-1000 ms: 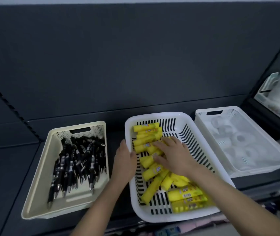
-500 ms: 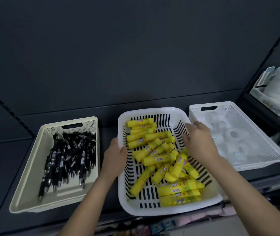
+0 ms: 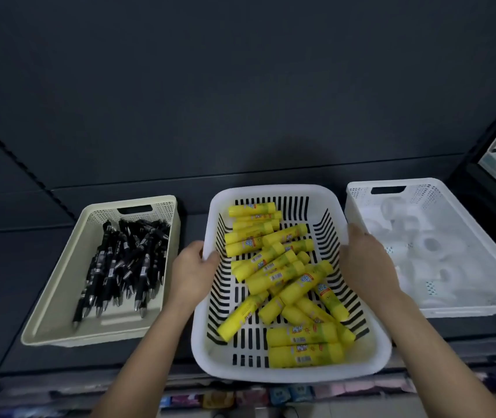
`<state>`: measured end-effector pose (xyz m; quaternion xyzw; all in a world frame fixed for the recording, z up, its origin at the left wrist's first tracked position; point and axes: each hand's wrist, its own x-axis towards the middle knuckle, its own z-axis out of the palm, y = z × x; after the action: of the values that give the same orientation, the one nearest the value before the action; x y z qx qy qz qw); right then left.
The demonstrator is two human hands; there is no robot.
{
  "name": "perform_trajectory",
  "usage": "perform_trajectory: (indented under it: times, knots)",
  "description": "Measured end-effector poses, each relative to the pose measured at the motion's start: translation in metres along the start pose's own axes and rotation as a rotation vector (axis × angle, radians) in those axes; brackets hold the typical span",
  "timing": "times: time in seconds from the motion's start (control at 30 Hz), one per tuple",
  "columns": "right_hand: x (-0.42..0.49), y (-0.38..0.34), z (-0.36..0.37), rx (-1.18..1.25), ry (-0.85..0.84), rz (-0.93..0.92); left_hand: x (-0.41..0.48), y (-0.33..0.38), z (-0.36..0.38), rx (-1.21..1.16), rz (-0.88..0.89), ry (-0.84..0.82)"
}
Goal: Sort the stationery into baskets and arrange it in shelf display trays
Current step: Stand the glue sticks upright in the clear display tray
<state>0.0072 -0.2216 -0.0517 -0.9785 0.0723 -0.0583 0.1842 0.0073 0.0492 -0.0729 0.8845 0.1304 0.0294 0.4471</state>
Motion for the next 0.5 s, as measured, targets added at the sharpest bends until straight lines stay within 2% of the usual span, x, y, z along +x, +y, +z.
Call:
perform_trajectory:
  times: [0.2, 0.5]
  knots:
    - [0.008, 0.002, -0.003, 0.15, -0.003, -0.043, -0.004, 0.009, -0.003, 0.004, -0.022, 0.04]
    - [0.006, -0.018, -0.03, 0.19, 0.047, -0.112, -0.022, 0.018, -0.035, -0.078, 0.028, 0.144]
